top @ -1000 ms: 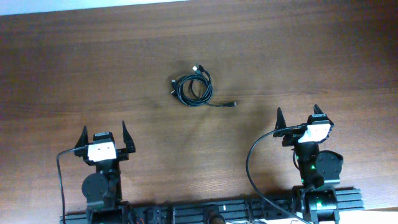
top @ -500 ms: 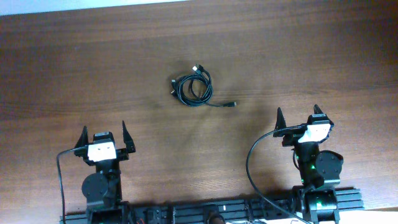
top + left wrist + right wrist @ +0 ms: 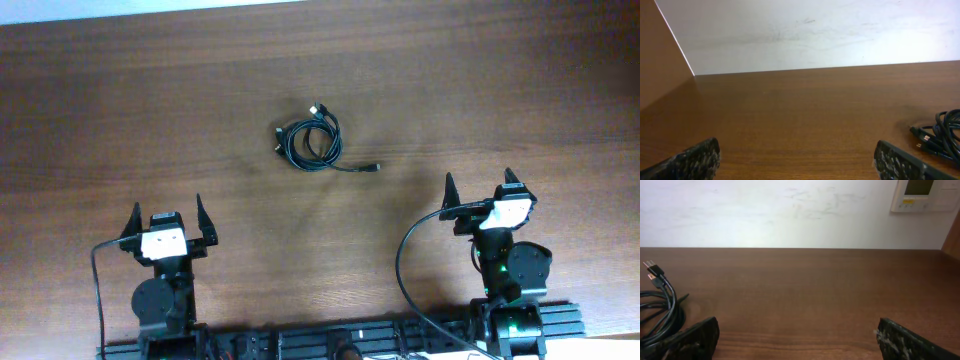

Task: Untangle cables

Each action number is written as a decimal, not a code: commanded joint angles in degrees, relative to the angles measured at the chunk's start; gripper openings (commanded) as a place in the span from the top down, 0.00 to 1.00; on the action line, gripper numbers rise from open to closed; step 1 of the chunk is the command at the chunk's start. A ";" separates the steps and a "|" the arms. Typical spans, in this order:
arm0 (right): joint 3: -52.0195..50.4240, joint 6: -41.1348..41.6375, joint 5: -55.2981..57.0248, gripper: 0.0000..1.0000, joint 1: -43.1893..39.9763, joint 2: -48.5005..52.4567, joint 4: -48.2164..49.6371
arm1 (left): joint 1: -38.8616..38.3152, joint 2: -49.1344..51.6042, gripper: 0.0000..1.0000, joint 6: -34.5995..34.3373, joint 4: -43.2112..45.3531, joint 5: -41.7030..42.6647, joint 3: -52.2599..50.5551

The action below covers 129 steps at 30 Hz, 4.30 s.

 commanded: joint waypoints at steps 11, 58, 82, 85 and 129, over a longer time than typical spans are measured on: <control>-0.28 0.48 0.09 0.01 -0.22 -0.48 -0.37 | 0.24 -0.37 0.01 0.92 -0.31 0.61 -0.11; -0.28 0.81 3.21 0.01 -0.22 -0.44 -0.17 | 0.22 -0.37 0.01 0.79 0.70 1.79 -0.11; 44.94 6.51 -12.17 0.01 -0.22 14.75 -38.38 | 0.22 19.98 0.01 -10.32 -39.15 16.28 53.99; 54.82 6.54 -14.43 0.01 -0.22 22.08 -52.46 | 0.22 25.83 0.01 -10.32 -49.90 18.62 62.18; 66.86 1.73 -45.22 0.01 -0.22 46.45 -52.17 | -13.55 82.90 0.01 -6.45 -34.67 16.11 64.19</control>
